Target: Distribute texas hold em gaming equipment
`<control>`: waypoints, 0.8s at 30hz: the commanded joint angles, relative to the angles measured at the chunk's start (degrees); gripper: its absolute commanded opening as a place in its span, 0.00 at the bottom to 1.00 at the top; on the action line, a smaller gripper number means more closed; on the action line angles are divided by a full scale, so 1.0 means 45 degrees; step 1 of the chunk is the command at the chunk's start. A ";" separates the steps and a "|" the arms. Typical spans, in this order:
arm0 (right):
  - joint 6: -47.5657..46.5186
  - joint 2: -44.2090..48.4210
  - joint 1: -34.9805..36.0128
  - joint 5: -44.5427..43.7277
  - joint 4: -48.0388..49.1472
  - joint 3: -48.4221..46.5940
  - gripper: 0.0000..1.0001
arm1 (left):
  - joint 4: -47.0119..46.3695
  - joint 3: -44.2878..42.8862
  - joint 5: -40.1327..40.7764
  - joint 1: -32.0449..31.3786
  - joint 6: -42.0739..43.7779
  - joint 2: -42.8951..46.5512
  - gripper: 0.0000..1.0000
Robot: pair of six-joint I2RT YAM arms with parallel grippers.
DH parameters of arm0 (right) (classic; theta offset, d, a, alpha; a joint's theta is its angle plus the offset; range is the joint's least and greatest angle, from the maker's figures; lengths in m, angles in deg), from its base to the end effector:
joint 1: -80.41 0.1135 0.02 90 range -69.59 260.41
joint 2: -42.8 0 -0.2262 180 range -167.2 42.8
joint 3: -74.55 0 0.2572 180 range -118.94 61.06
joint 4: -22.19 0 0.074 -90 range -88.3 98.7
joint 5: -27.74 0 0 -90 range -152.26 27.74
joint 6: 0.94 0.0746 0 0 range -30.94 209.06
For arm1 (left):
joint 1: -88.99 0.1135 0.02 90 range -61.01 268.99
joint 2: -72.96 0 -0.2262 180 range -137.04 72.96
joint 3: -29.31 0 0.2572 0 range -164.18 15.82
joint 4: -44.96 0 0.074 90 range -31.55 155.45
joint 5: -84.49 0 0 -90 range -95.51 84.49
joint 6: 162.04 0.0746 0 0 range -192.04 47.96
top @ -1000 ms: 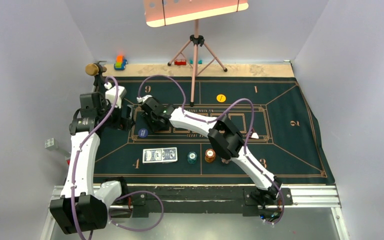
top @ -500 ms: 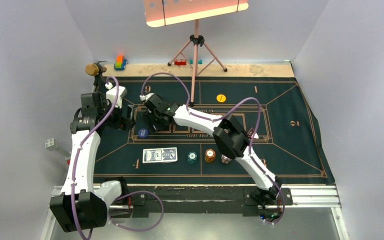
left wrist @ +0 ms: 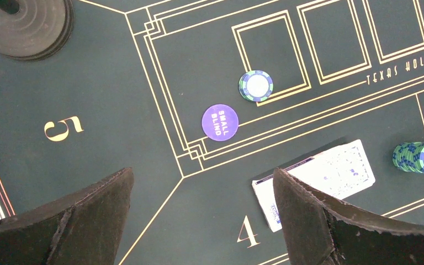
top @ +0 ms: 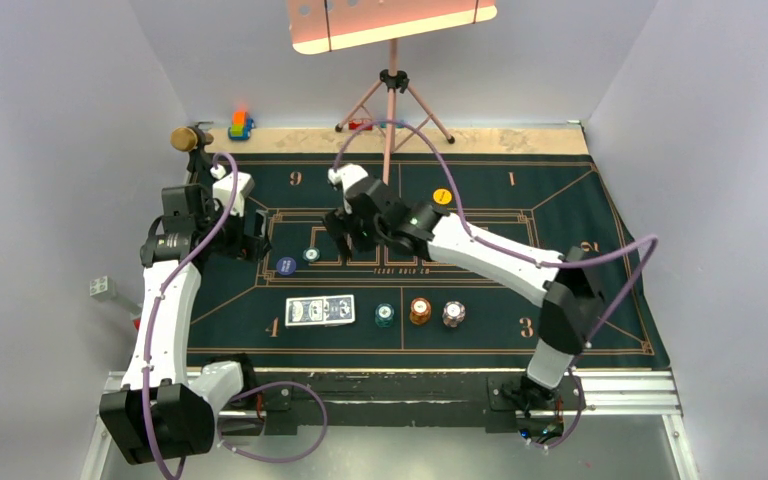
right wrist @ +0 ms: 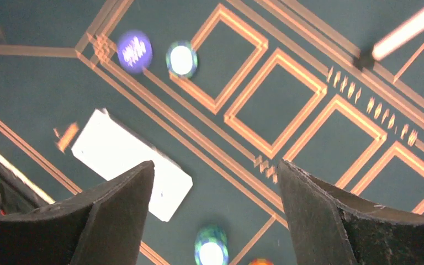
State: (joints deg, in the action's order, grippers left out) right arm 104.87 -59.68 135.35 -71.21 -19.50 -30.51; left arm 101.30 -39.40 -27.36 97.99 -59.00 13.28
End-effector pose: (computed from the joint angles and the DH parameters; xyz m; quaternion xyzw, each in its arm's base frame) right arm 0.2625 0.3538 0.2528 -0.2699 0.8595 0.1905 0.3900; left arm 0.2581 0.0128 0.2438 0.1012 0.9115 -0.1050 0.3845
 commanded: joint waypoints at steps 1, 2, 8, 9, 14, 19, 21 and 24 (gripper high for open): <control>0.0495 0.1440 0.0792 -0.0559 0.0318 0.3414 0.86 | -0.0276 -0.0103 -0.0302 0.0130 0.0148 -0.0049 1.00; 0.0681 0.1654 0.1009 -0.0610 0.0446 0.3977 0.86 | -0.0281 -0.0079 -0.0311 0.0116 0.0162 -0.0062 1.00; 0.1364 0.1837 0.1890 -0.0960 0.0728 0.5424 0.87 | -0.0225 -0.0061 -0.0378 0.0105 0.0150 -0.0100 1.00; 0.1412 0.1794 0.1973 -0.1053 0.0703 0.5485 0.86 | -0.0198 -0.0071 -0.0397 0.0105 0.0140 -0.0093 1.00; 0.1495 0.1580 0.2126 -0.1171 0.0722 0.5734 0.86 | -0.0173 -0.0072 -0.0433 0.0113 0.0145 -0.0058 1.00; 0.1484 0.1425 0.2248 -0.1245 0.0893 0.6160 0.82 | -0.0181 -0.0033 -0.0436 0.0108 0.0172 -0.0120 1.00; 0.1458 0.1387 0.2260 -0.1301 0.0967 0.6409 0.81 | -0.0180 -0.0033 -0.0445 0.0111 0.0170 -0.0135 1.00; 0.1532 0.1386 0.2298 -0.1300 0.1068 0.6763 0.79 | -0.0169 -0.0049 -0.0477 0.0119 0.0169 -0.0145 1.00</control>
State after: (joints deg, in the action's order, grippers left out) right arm 110.80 -52.99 145.12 -75.23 -16.33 -1.75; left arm 101.34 -39.40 -27.93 97.99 -58.98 12.73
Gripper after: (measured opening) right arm 0.805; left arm 0.996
